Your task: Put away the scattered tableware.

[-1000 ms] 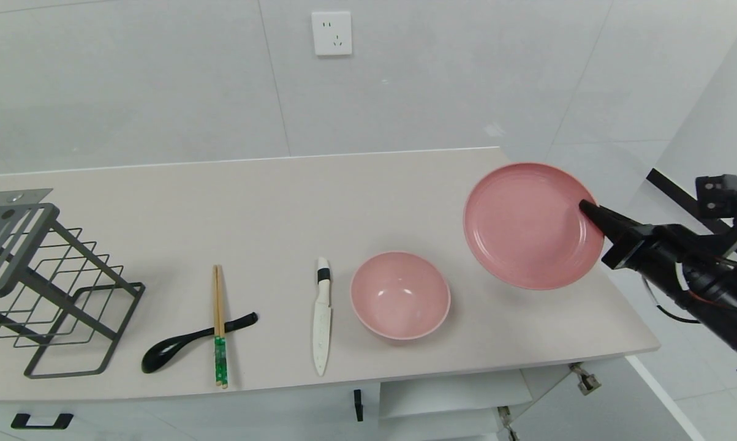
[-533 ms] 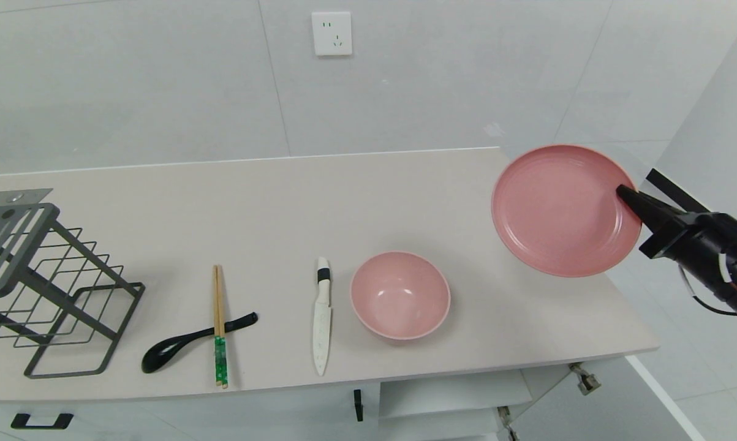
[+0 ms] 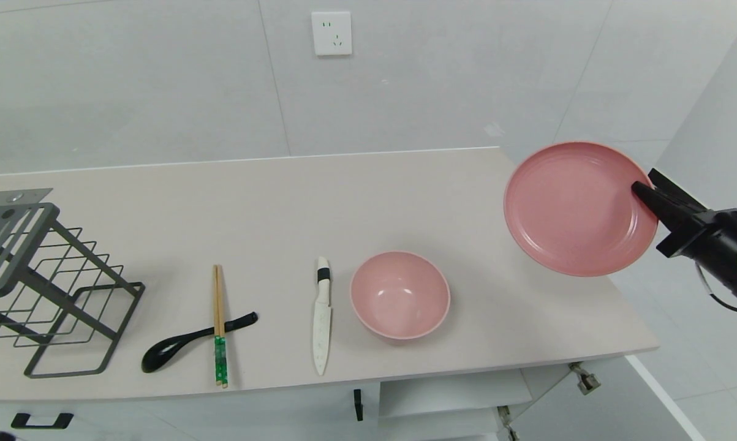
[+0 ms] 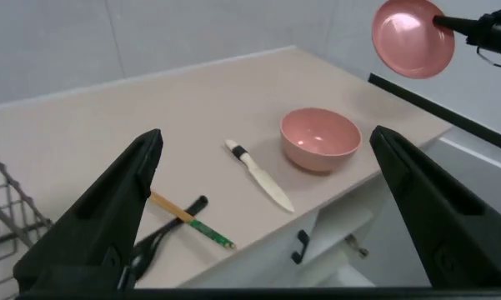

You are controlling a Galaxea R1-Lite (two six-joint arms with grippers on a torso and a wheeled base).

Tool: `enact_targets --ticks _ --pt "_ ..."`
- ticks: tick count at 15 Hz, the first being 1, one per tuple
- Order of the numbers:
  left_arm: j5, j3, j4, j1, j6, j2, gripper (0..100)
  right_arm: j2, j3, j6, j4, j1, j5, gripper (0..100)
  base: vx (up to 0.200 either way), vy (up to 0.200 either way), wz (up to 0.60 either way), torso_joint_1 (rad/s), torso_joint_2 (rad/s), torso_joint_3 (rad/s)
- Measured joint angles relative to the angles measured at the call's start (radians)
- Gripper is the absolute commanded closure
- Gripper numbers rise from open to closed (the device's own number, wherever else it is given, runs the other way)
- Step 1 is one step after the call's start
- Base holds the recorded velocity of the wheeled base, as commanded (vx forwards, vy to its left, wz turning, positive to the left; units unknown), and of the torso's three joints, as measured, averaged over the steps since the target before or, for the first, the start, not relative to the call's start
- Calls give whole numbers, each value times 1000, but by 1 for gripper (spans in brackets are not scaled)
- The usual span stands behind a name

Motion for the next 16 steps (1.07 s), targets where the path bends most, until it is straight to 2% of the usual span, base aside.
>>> enact_targets --ticks 1,3,5,7,8,9,11,12,13,16 --pt "-4 -8 -2 -9 -12 51 0 -1 -1 -9 0 -1 1 100 0 0 0 0 0 0" --pt "-9 -12 -3 -74 -19 153 0 -2 -3 -14 0 -2 1 100 0 0 0 0 0 0" --pt "-10 -21 -21 -199 -20 279 0 -7 -1 -15 0 -10 31 100 0 0 0 0 0 0" --pt "-9 -43 -107 -294 -20 410 0 -12 2 -19 0 -23 54 100 0 0 0 0 0 0" --pt "-6 -51 -194 -330 -20 491 0 -13 4 -19 0 -25 55 100 0 0 0 0 0 0" --pt "-3 -53 -276 -352 -20 561 0 -14 5 -20 0 -26 55 100 0 0 0 0 0 0" --pt "11 -39 -511 -385 -19 720 0 -14 7 -24 0 -27 56 100 0 0 0 0 0 0" --pt "19 -25 -589 -394 -20 774 0 -15 9 -26 0 -28 57 100 0 0 0 0 0 0" --pt "23 -10 -617 -401 -20 824 0 -17 9 -27 0 -29 57 100 0 0 0 0 0 0" --pt "35 -7 -624 -433 -20 909 0 -24 13 -27 0 -29 58 100 0 0 0 0 0 0"
